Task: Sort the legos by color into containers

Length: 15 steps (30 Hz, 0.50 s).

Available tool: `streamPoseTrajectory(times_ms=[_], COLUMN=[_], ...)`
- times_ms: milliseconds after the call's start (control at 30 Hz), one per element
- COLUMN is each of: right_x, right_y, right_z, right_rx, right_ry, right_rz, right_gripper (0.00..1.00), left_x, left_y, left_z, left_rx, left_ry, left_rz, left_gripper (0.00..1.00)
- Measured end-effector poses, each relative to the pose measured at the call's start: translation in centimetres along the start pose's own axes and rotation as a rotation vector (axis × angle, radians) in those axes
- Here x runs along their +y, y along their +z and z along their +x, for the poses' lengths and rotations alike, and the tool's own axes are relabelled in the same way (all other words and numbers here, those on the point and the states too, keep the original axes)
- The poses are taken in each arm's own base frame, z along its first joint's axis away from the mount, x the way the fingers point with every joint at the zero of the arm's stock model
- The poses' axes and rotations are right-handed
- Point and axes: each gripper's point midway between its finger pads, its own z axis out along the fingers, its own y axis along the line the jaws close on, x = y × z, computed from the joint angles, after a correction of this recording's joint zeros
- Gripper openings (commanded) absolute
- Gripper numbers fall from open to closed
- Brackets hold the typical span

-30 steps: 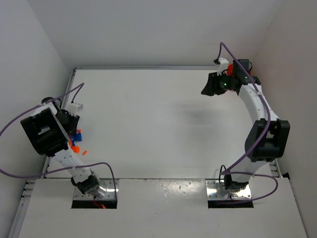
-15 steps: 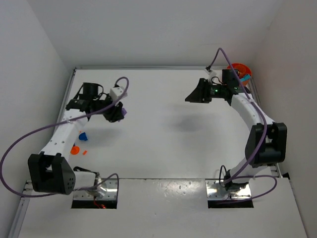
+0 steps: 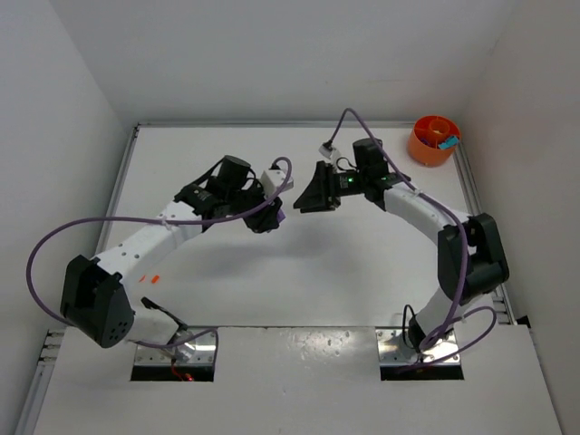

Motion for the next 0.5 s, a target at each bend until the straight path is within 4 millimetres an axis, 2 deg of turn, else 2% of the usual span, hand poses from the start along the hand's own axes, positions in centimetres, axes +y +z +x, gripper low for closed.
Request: streamPoseTrajectory(times_ms=[100,267,500], right_x=[-0.1,-0.6,-0.6], right_y=[1.9,4.4,5.5], right_z=[1.1,3.0,2.8], right_rx=[0.051,0.126,0.142], right_ry=[0.025,0.061,0.055], right_rz=[-0.009,-0.007,-0.005], right_gripper=[0.55,0.55,0.55], left_x=[-0.6,-0.4,0.0], left_y=[0.6,0.6,0.4], left_z=[-0.2,-0.6,0.3], left_rx=[0.012,0.010,0.049], left_ry=[0.008,0.017,0.006], left_rz=[-0.006,-0.031,-0.062], left_gripper=[0.27,0.27,0.27])
